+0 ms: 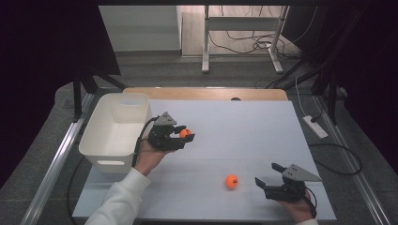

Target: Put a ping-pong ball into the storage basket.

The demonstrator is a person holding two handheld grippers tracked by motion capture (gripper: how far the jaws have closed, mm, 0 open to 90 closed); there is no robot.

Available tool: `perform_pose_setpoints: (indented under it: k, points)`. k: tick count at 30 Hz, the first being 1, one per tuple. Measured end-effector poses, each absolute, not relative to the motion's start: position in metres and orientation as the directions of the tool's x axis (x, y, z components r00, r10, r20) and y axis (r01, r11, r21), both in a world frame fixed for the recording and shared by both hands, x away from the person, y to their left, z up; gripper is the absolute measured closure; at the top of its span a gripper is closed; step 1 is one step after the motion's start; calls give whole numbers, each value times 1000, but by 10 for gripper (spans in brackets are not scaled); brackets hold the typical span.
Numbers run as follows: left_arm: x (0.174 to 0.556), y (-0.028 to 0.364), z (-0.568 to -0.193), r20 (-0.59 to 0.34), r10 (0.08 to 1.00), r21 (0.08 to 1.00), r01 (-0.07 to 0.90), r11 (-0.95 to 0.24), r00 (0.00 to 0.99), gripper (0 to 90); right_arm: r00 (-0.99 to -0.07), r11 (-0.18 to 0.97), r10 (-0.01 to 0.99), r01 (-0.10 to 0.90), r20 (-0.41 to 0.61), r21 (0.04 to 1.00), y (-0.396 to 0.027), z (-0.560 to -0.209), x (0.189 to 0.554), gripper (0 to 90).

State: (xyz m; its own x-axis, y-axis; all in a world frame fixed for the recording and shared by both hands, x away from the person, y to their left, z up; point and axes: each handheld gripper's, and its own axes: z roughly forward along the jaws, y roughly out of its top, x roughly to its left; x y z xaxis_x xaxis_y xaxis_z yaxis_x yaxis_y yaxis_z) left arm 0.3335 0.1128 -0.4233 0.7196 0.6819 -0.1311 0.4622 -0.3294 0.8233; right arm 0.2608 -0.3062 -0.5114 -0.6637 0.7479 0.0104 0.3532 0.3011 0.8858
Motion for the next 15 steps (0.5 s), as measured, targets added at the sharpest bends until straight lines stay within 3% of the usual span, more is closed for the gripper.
perform_pose_setpoints:
  k: [15]
  points:
    - [330,117,-408,-129,675,847,434,-306,727,506,-665,304,747,354,9,884,-307,-512,261,118]
